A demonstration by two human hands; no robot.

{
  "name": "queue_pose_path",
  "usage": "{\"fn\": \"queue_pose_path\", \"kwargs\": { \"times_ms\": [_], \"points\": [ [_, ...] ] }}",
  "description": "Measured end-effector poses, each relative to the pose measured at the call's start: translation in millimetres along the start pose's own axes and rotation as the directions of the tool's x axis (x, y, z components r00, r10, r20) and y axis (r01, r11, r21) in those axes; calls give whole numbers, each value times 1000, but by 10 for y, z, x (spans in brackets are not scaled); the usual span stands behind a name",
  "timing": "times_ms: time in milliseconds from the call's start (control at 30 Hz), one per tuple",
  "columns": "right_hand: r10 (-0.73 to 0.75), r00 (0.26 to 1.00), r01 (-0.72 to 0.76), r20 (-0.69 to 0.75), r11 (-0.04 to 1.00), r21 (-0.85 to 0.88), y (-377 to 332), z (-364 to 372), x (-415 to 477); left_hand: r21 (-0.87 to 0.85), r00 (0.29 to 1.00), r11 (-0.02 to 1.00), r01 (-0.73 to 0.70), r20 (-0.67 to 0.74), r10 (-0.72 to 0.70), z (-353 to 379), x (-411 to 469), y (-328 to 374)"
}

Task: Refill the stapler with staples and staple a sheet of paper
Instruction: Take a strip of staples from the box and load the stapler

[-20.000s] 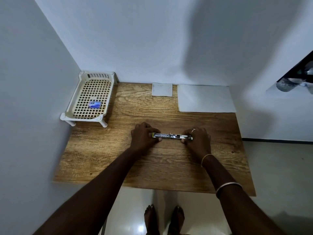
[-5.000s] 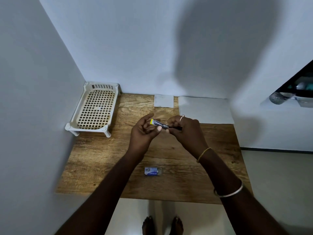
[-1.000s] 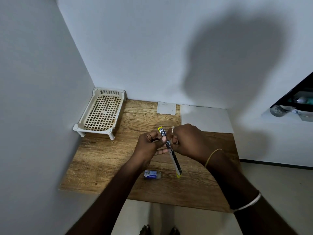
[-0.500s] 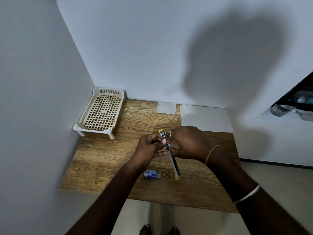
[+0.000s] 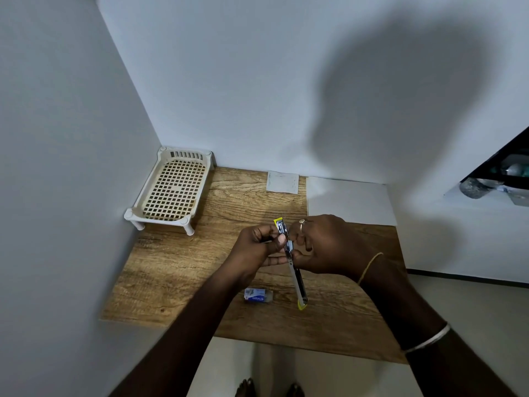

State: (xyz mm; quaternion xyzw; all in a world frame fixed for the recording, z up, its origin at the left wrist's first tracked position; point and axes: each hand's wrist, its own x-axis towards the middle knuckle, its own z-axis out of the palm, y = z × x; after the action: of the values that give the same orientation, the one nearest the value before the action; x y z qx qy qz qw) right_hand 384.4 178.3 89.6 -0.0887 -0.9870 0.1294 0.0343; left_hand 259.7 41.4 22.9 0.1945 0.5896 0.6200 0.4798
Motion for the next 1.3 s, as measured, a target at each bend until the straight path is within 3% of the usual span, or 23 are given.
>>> {"fn": "queue_pose_path", "kwargs": {
  "times_ms": [433,867,1300],
  "points": [
    [-67,996,66,55,998,24,22,-178,3,43,999,999,1,46,-3,65,-18,89],
    [-45,997,63,-56,924,378,119,-71,-60,12,998,1000,-12,59,11,19,-50,137],
    [-19,989,80,-144,897,434,144,-62,-109,-59,996,998,-8,84,12,32,-73,149]
  ]
}}
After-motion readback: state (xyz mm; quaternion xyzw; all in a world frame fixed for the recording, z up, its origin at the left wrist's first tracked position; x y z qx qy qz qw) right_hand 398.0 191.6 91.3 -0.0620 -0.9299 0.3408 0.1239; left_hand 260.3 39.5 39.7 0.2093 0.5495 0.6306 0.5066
